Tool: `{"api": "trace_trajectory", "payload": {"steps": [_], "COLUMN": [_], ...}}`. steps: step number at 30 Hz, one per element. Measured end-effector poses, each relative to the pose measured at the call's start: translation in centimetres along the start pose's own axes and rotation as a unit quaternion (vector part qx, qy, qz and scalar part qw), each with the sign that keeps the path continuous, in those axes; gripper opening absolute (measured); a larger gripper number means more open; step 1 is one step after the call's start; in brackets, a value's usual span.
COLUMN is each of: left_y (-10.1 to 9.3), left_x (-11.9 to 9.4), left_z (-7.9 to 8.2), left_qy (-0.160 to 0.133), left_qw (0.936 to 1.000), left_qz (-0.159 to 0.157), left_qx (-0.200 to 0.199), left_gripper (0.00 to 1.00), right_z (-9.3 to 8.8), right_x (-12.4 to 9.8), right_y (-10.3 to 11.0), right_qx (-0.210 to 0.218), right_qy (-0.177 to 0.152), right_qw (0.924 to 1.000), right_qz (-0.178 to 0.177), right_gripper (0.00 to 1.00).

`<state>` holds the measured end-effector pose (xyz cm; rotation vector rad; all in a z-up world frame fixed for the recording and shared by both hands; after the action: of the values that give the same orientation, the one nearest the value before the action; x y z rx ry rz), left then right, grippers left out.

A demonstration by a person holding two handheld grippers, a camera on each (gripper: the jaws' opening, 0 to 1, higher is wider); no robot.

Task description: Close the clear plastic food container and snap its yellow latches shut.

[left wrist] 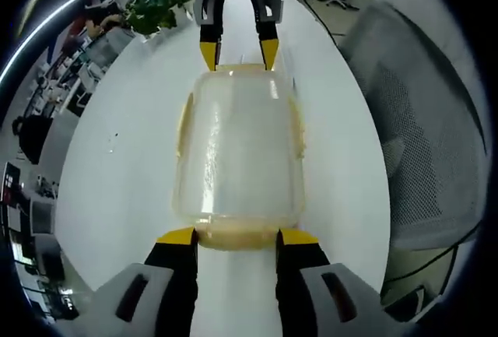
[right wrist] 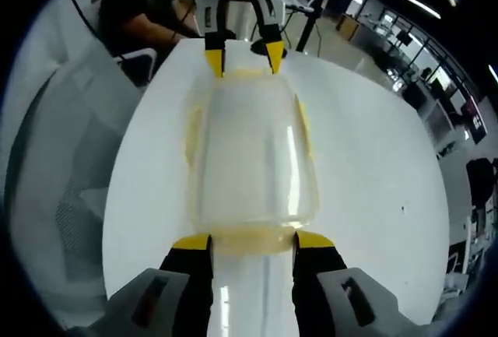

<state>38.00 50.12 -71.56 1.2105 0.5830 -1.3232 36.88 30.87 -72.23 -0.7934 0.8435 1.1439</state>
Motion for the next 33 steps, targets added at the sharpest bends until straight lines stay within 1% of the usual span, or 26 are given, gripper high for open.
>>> {"api": "trace_trajectory", "payload": {"steps": [9,16,25,33], "left_y": [-0.3,-0.2,0.1,0.1], "left_x": [0.3,0.8,1.4,1.8], "left_z": [1.8,3.2,4.5,5.6], "left_qy": [-0.008,-0.016,-0.022,-0.026], "left_qw": [0.9999,0.9998,0.9995,0.9994], "left_qz": [-0.010,-0.013,-0.018,-0.021], "left_qx": [-0.002,0.001,0.010,0.010], "left_gripper": [0.37,0.37,0.37,0.37], "right_z": [-1.2,-2.5,-3.9,-4.9], "right_x": [-1.3,-2.4,-3.2,-3.7], "right_y": [0.5,0.6,0.7,0.6], "right_qx": [0.004,0.008,0.021,0.024], "right_qy": [0.006,0.011,0.014,0.018], "right_qw": [1.0000,0.9999,0.9997,0.9996], "right_qz": [0.002,0.000,-0.001,0.000], "right_gripper": [0.38,0.38,0.38,0.38]}}
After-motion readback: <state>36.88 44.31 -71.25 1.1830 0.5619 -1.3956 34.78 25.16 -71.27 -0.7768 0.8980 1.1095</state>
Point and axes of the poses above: the point that each gripper's makers call its tool centre point, and the gripper's own axes: x roughly forward along the fingers, y roughly to its left, z roughly out of its top, the point moved 4 cm from there along -x, roughly backward along the fingers, and after that the axes turned 9 degrees about x, right-handed, at the moved point
